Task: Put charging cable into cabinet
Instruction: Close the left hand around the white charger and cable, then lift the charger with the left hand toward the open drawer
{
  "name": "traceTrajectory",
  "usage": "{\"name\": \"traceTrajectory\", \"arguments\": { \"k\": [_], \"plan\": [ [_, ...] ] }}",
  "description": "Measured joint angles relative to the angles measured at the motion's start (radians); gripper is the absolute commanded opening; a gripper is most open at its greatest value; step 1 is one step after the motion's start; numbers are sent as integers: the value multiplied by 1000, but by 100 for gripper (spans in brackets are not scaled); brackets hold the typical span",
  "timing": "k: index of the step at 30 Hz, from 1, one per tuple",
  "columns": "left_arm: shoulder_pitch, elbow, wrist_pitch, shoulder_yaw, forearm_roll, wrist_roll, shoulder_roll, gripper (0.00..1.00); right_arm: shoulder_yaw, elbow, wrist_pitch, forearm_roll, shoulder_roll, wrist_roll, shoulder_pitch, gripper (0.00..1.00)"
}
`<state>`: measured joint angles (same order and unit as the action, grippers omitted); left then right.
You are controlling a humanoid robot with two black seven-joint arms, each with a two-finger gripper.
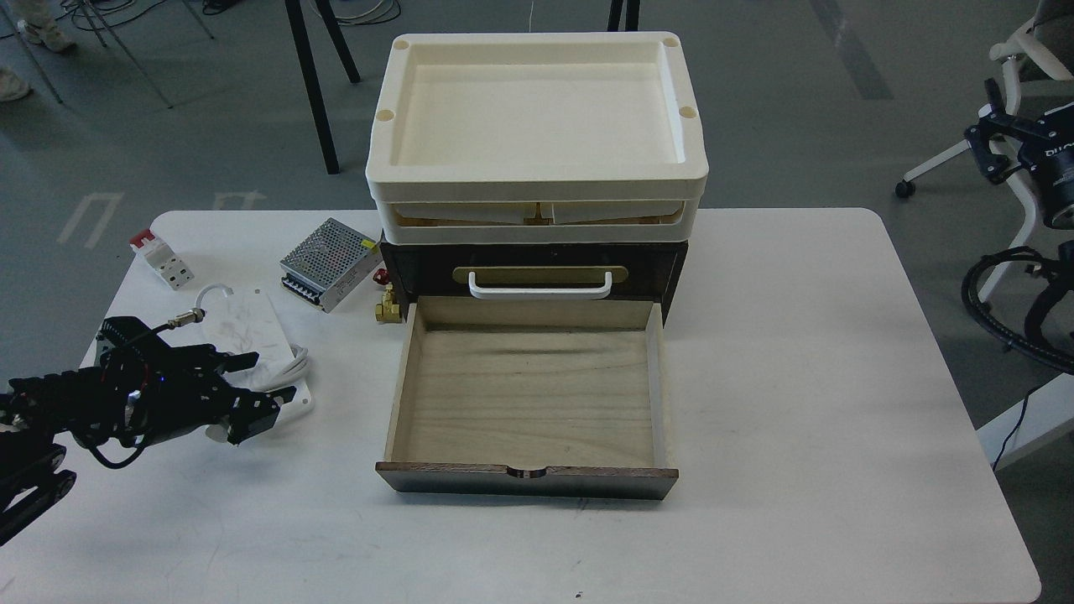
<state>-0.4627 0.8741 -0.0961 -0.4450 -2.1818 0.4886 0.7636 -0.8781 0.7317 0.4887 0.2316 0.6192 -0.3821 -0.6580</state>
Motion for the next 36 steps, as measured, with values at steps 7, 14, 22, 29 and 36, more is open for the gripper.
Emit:
{"name": "traceTrajectory", "arguments": {
  "k": [7, 14, 22, 29, 36],
  "plan": [
    [6, -3, -19, 6, 0, 0, 4, 12, -1, 0, 0, 0, 2, 0, 6, 100],
    [3, 10, -6, 6, 0, 0, 3, 0, -2, -2, 0, 0, 2, 0, 16, 100],
    [3, 108, -24, 4, 0, 0, 86, 0, -3, -2, 0, 0, 2, 0, 21, 100],
    [-1, 365, -33, 2, 0, 0, 288, 0, -3, -2, 0, 0, 2, 0, 21, 100],
    [11, 784, -31, 3, 122, 0, 517, 0, -5, -21, 0, 0, 2, 0, 16, 100]
  ]
}}
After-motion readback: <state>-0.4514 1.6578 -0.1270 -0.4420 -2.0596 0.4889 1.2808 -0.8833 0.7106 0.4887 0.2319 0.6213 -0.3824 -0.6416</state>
